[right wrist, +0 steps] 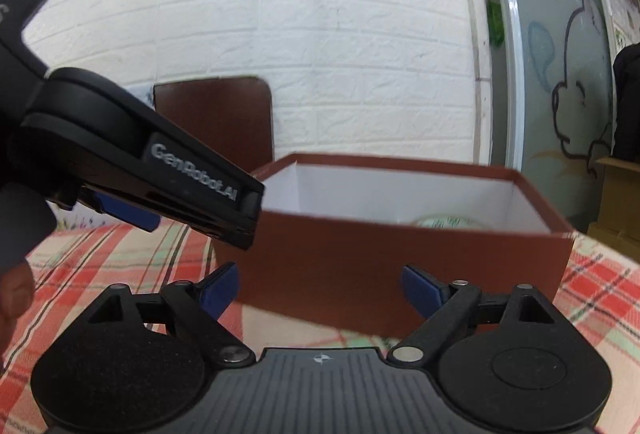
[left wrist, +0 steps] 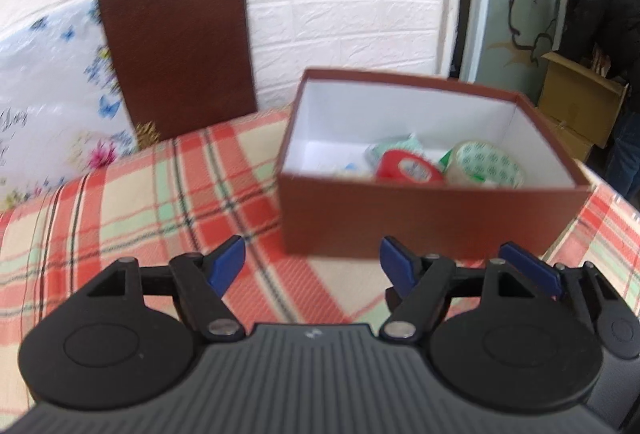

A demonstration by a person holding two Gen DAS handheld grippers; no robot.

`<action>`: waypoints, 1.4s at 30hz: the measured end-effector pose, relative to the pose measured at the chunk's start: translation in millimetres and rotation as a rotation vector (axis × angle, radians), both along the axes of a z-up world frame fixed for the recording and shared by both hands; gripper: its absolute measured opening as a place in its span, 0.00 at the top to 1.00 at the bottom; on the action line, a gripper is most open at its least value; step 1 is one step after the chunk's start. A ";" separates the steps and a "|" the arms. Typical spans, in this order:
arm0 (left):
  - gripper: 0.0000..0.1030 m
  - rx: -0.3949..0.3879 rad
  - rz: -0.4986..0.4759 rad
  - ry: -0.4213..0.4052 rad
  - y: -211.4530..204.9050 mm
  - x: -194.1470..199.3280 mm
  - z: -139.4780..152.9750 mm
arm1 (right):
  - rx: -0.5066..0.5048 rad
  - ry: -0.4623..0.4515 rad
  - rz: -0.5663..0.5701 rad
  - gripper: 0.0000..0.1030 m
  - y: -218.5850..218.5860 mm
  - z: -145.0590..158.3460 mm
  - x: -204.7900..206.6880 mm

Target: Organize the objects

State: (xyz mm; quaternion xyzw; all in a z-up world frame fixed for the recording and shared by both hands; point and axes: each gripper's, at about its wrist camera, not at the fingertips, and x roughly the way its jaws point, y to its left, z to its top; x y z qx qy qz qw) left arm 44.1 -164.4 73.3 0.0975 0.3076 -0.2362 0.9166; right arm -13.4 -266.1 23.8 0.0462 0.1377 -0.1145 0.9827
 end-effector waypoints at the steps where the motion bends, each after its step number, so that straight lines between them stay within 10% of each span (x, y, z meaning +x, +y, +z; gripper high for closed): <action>1: 0.26 0.007 0.011 0.007 5.0 -1.0 -4.2 | 0.013 0.015 0.007 0.16 0.9 -1.9 0.8; 15: 0.22 0.077 0.201 0.112 76.7 6.1 -62.1 | 0.098 0.284 0.092 0.13 33.8 -36.7 9.8; 42: 0.08 0.038 0.351 0.089 167.3 6.5 -81.3 | -0.003 0.357 0.247 0.07 124.8 -37.5 22.4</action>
